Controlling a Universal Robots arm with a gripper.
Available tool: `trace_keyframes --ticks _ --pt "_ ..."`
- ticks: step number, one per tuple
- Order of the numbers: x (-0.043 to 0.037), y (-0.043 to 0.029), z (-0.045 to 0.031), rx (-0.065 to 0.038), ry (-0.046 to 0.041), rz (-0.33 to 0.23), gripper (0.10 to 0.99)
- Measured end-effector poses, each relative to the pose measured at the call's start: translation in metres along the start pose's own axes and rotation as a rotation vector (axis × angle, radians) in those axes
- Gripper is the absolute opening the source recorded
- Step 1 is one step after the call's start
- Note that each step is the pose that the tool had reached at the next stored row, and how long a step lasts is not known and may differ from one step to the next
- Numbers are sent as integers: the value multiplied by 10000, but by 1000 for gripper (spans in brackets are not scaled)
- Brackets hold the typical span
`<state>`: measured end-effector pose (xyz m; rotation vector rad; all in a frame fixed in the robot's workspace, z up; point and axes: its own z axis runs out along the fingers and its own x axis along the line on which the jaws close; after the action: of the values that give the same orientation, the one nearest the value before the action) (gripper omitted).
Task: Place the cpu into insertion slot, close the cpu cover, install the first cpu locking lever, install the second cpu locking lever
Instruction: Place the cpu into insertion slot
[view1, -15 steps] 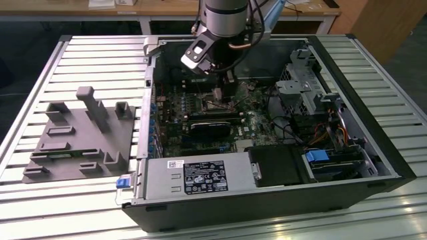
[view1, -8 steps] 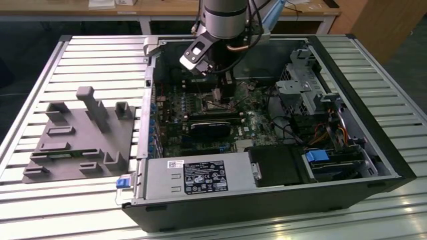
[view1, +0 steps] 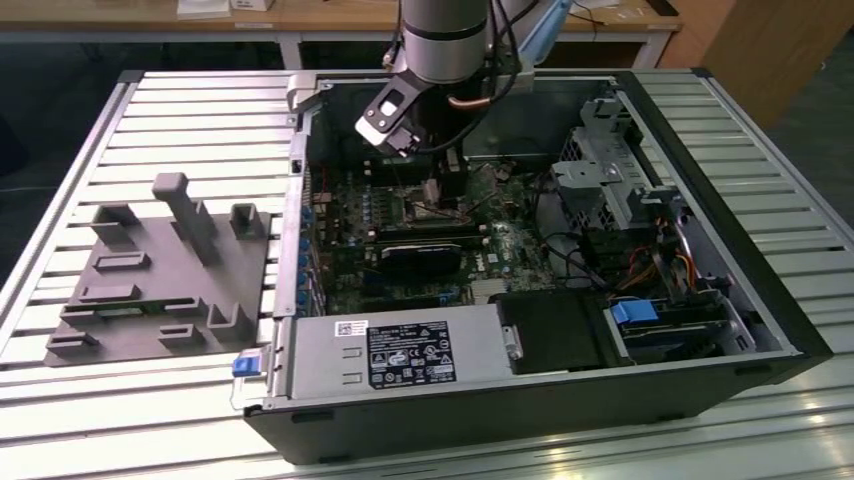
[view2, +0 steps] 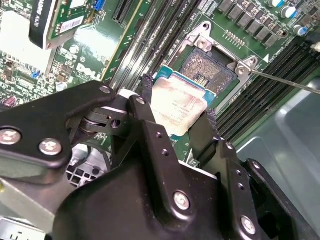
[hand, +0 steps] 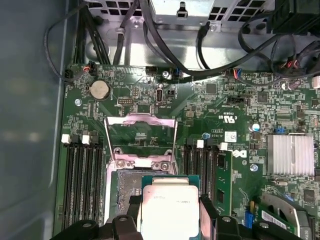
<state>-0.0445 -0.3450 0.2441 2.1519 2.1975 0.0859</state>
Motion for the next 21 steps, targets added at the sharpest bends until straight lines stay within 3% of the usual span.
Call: trace_keyframes --ticks 4,14,21 --pt "13 -18 56 -55 -1 4 537" --pt "139 -20 105 -59 -5 7 537" --pt "168 -24 171 -58 -13 20 537"
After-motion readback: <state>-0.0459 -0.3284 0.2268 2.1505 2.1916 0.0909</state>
